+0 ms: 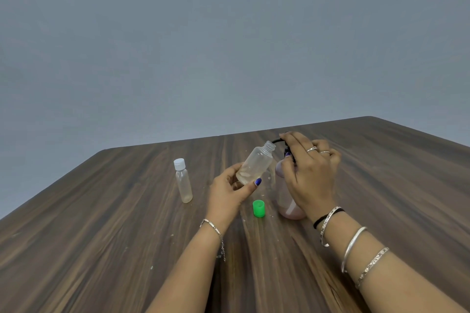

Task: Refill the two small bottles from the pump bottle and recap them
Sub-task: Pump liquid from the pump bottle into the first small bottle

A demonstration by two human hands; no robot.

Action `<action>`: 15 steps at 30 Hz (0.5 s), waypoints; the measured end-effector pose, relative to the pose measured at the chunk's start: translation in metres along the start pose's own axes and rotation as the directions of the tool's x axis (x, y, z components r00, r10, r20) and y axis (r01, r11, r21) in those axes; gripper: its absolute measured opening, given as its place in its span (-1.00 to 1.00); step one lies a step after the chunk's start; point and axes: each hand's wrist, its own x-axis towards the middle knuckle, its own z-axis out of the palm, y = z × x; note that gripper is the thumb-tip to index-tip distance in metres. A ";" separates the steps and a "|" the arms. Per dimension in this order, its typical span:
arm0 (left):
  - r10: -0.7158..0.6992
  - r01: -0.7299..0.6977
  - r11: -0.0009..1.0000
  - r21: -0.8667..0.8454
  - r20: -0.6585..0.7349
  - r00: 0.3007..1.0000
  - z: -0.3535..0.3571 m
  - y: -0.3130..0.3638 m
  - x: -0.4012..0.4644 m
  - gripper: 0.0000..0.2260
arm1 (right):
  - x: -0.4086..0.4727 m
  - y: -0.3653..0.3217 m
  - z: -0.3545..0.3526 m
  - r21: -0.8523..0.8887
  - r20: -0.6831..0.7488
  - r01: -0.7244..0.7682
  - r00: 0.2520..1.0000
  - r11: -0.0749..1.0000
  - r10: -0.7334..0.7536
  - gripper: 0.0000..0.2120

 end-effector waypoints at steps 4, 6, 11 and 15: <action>-0.003 0.002 1.000 0.020 0.011 1.000 0.001 0.000 0.000 -0.65 | 0.000 0.003 0.000 0.014 0.018 0.013 1.000 1.000 -0.013 -0.58; -0.003 0.002 1.000 0.021 0.009 1.000 0.001 0.001 0.000 -0.65 | 0.001 0.003 -0.001 0.023 0.022 0.008 1.000 1.000 -0.008 -0.58; -0.013 0.013 1.000 -0.011 -0.003 1.000 0.001 0.002 0.001 -0.66 | 0.001 0.001 -0.001 0.036 0.013 0.014 1.000 0.999 -0.015 -0.57; -0.003 0.003 1.000 -0.018 0.001 1.000 0.002 0.004 0.000 -0.66 | 0.000 -0.001 0.000 0.035 -0.005 0.018 1.000 0.999 -0.018 -0.60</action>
